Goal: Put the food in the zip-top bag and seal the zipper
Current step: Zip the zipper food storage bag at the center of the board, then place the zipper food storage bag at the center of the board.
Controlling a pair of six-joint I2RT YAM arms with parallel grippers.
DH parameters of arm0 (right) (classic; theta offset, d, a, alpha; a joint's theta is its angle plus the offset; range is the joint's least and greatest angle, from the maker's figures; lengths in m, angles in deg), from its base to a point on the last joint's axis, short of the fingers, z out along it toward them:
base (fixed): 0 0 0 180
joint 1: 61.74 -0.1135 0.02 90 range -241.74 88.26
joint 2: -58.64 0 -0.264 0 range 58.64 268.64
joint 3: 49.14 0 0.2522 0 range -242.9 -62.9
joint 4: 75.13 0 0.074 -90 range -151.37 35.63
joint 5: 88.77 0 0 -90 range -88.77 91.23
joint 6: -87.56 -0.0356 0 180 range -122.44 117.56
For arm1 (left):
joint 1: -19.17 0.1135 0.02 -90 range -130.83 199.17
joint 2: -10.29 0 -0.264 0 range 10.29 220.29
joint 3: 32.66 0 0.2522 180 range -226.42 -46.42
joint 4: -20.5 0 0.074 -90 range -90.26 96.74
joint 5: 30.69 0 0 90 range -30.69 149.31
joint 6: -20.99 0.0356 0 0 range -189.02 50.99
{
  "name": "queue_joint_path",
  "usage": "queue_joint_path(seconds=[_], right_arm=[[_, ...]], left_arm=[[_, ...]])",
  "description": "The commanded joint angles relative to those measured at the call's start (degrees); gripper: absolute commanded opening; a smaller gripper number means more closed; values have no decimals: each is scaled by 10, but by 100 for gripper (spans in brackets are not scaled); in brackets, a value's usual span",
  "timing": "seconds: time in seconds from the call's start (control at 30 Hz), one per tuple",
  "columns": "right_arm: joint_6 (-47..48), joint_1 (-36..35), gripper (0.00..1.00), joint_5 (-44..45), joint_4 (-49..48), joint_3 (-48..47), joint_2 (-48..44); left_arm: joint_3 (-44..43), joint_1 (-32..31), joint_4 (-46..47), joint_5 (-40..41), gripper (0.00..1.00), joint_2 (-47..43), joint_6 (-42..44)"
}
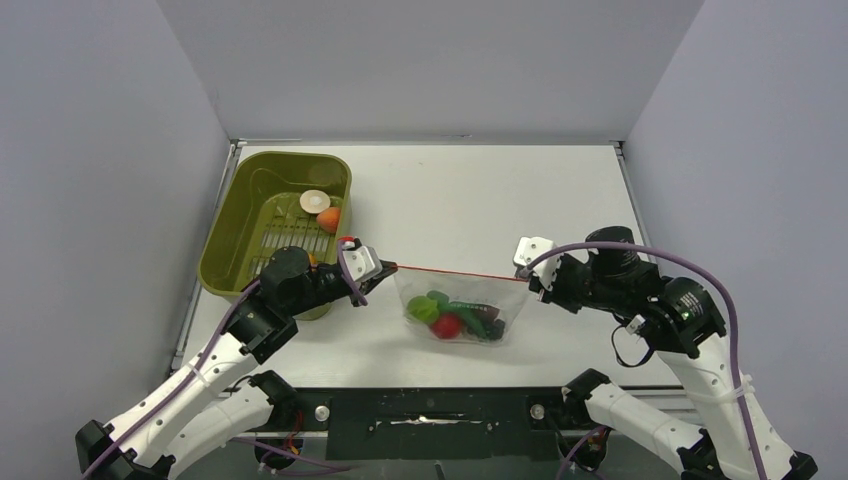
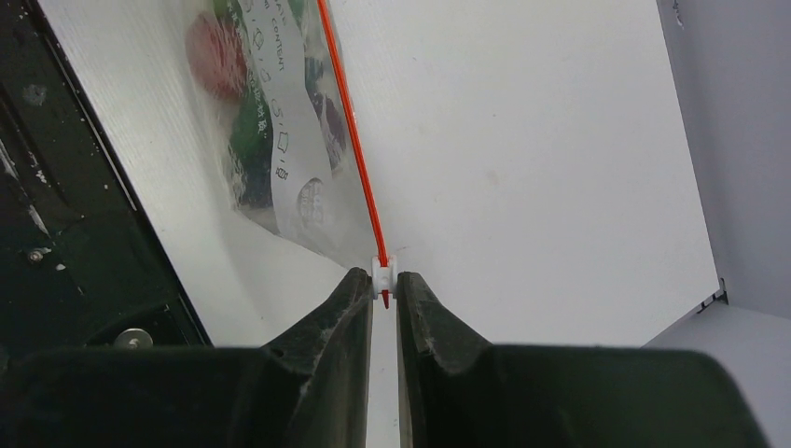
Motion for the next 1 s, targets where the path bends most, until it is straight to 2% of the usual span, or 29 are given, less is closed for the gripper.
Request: queue_joint_path(seconds=[0.0, 0.2, 0.33, 0.43, 0.47, 0.5, 0.53, 0.67, 0.73, 0.8, 0.87, 0.97], right_arm=[[-16, 7, 0, 71, 40, -27, -6], [-32, 7, 0, 3, -11, -9, -17], [-74, 7, 0, 7, -130, 58, -40], [-115, 8, 0, 15, -191, 87, -39], [-130, 7, 0, 20, -209, 92, -34], [-136, 7, 0, 22, -223, 95, -28], [-136, 7, 0, 20, -231, 95, -21], [-133, 7, 0, 36, -255, 92, 13], [-129, 7, 0, 51, -271, 96, 26], [-127, 8, 0, 72, -293, 103, 34], [-121, 13, 0, 95, -319, 108, 47], [-118, 37, 0, 116, -338, 99, 84]], left_arm=[[-15, 15, 28, 26, 0, -11, -7], [-6, 15, 48, 13, 1, -16, -28], [7, 16, 67, 34, 35, -26, -46], [-7, 15, 58, 61, 50, -26, -72], [-14, 15, 52, 71, 56, -25, -83], [-20, 15, 43, 79, 66, -24, -92], [-27, 16, 35, 89, 70, -23, -101], [-52, 15, 3, 120, 72, -22, -126], [-53, 15, -2, 115, 81, -27, -123], [-52, 15, -2, 116, 84, -33, -126], [-50, 14, 0, 123, 96, -40, -130], [-44, 14, 11, 130, 98, -46, -141]])
